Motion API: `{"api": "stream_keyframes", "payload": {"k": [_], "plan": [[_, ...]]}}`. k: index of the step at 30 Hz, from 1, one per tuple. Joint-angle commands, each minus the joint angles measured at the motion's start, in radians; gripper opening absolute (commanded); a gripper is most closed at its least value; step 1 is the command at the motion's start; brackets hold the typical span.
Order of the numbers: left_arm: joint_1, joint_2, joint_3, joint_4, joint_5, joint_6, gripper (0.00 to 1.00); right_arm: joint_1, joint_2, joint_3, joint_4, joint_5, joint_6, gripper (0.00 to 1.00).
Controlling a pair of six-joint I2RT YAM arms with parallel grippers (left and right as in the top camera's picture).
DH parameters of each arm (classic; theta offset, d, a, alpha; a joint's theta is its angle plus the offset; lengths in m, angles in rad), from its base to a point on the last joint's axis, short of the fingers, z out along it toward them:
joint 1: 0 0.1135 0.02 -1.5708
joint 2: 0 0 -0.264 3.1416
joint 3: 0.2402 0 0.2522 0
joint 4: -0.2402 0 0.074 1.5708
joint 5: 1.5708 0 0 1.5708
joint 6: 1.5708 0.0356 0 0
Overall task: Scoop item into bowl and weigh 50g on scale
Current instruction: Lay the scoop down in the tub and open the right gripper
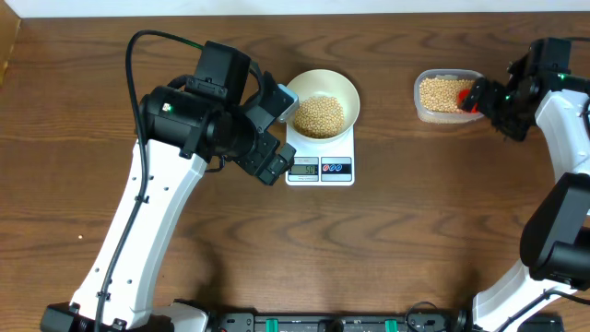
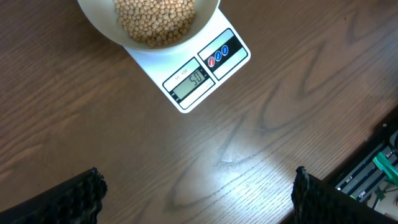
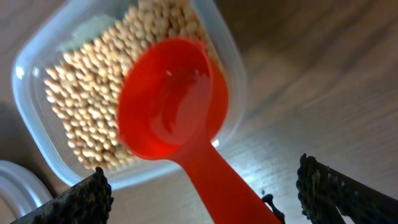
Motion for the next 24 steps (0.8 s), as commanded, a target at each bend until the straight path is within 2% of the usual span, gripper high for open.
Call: {"api": "stream_keyframes", "payload": {"k": [1,11,24], "plan": [[0.000,-0.016,0.010,0.000,-0.006,-0.010,0.98,0.010,0.010,-0.006,0.032,0.011,0.009,0.95],[0.000,-0.016,0.010,0.000,-0.006,-0.010,0.98,0.042,0.031,-0.006,0.056,0.012,0.022,0.93],[0.000,-0.016,0.010,0.000,-0.006,-0.010,0.98,0.038,0.037,-0.006,-0.007,0.024,0.008,0.94]]}}
